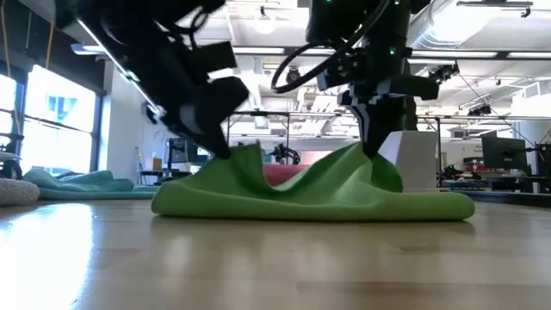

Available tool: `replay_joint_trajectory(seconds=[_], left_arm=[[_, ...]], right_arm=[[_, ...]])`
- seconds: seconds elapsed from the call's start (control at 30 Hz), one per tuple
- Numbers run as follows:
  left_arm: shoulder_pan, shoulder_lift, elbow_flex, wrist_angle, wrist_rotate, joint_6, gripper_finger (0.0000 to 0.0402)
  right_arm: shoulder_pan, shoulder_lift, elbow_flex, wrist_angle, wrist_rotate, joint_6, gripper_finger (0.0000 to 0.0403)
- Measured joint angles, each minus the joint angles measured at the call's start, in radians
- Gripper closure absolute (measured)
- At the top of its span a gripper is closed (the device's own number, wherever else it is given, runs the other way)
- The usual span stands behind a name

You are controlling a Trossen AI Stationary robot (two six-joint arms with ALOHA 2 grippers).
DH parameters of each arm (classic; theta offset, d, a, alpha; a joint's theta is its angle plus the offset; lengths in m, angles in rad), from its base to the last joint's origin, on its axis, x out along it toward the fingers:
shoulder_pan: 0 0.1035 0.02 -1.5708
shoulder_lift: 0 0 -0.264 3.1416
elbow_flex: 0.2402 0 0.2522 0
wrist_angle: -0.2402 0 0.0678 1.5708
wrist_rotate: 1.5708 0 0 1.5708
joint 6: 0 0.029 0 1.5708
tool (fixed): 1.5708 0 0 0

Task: Fold microfiber towels
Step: Fold the green microfiber cloth on the table

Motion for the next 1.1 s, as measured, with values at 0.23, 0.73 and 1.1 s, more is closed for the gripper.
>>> replay_joint_trajectory(seconds=[0.23,0.73,1.1], left_arm=[[0.028,0.021,0.001,0.028,-0.056,0.002,0.0401],[0.039,0.02,0.001,0.022,-0.02,-0.009,0.0401],[-0.01,0.02,0.001,0.022,-0.026,-0.018,0.0401]], right_arm=[[-0.054,0.0,0.001,-0.068,-0.005,-0.081,0.0402],[-0.114,0.033,0.0,-0.005,-0.082,-0.149,0.0381],[-0.114,0.075,0.0,-0.002,0.188,-0.169,0.0297]])
